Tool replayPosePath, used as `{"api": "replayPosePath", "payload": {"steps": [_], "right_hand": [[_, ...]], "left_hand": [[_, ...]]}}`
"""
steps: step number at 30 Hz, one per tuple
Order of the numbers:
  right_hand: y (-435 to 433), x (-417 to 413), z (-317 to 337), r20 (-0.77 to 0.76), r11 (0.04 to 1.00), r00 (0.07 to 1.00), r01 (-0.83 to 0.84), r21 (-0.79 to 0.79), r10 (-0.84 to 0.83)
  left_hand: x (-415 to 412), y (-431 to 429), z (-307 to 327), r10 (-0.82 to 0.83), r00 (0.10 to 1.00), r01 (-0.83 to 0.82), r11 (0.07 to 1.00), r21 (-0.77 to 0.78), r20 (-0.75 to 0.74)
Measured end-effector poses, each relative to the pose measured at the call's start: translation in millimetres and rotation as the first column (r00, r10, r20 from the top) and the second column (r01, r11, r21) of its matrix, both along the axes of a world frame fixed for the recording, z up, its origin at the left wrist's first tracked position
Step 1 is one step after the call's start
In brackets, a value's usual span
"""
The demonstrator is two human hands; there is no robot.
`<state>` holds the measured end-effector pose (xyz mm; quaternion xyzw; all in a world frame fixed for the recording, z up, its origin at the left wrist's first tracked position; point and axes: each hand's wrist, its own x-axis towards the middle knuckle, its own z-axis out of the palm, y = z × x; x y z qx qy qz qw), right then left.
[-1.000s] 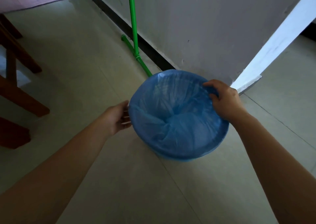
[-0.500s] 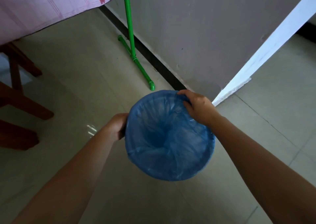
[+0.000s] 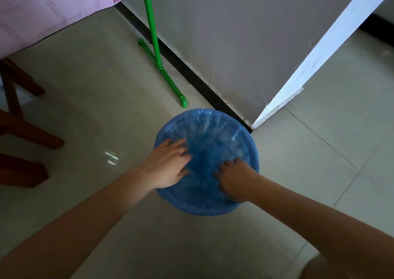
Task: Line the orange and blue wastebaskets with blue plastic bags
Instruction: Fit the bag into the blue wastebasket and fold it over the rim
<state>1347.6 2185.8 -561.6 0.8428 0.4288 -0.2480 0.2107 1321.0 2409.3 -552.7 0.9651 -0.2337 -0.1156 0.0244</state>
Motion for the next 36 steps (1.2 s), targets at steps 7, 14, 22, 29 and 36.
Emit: {"api": "replayPosePath", "payload": {"steps": [7,14,22,29,36], "right_hand": [[7,20,7,-0.132,0.988,0.98,0.137,-0.072,-0.146],[34,1,7,-0.31,0.984,0.944,0.149,0.096,-0.113],[23,7,-10,-0.347,0.944,0.915,0.096,-0.314,-0.209],[38,6,-13,-0.309,0.948,0.948,-0.024,-0.319,-0.08],[56,9,-10,-0.064,0.994,0.992,-0.104,0.009,0.105]], "left_hand": [[-10,-24,16,0.163,0.941,-0.03,0.912,0.41,-0.295],[0,-21,17,0.217,0.964,-0.17,0.947,0.273,-0.155],[20,-30,-35,0.105,0.909,0.105,0.879,0.466,-0.403],[4,-24,-55,0.18,0.876,0.203,0.704,0.681,-0.448],[-6,-20,-28,0.164,0.908,0.037,0.886,0.463,-0.386]]}}
